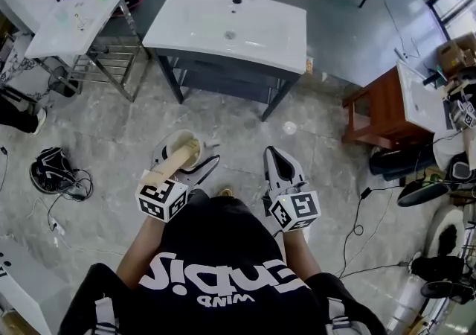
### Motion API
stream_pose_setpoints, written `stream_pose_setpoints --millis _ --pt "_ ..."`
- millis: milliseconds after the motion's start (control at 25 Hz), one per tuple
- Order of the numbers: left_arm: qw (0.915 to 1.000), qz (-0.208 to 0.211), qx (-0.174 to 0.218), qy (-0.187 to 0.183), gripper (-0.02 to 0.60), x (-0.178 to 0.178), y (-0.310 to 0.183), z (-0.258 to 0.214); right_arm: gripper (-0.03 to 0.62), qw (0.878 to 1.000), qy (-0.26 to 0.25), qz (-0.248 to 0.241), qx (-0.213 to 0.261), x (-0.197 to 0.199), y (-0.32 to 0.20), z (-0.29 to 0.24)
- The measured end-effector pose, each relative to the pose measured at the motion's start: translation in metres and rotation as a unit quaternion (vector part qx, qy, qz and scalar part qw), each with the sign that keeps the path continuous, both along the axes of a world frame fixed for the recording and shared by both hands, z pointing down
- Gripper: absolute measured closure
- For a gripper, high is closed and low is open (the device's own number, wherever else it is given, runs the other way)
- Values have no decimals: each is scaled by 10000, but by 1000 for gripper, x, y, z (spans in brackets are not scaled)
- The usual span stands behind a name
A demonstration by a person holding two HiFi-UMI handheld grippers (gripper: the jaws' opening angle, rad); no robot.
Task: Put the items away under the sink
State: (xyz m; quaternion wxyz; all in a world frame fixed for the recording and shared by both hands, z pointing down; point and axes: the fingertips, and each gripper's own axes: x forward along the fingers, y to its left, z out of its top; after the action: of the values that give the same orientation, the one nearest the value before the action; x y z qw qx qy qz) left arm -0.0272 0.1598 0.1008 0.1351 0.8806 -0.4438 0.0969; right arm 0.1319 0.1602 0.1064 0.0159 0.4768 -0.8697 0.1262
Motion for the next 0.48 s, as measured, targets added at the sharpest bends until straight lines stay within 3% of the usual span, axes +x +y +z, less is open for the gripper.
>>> stream_pose_setpoints --millis 480 --pt "9997 210 83 -58 114 11 -64 2 576 9997 13 229 -122 7 -54 7"
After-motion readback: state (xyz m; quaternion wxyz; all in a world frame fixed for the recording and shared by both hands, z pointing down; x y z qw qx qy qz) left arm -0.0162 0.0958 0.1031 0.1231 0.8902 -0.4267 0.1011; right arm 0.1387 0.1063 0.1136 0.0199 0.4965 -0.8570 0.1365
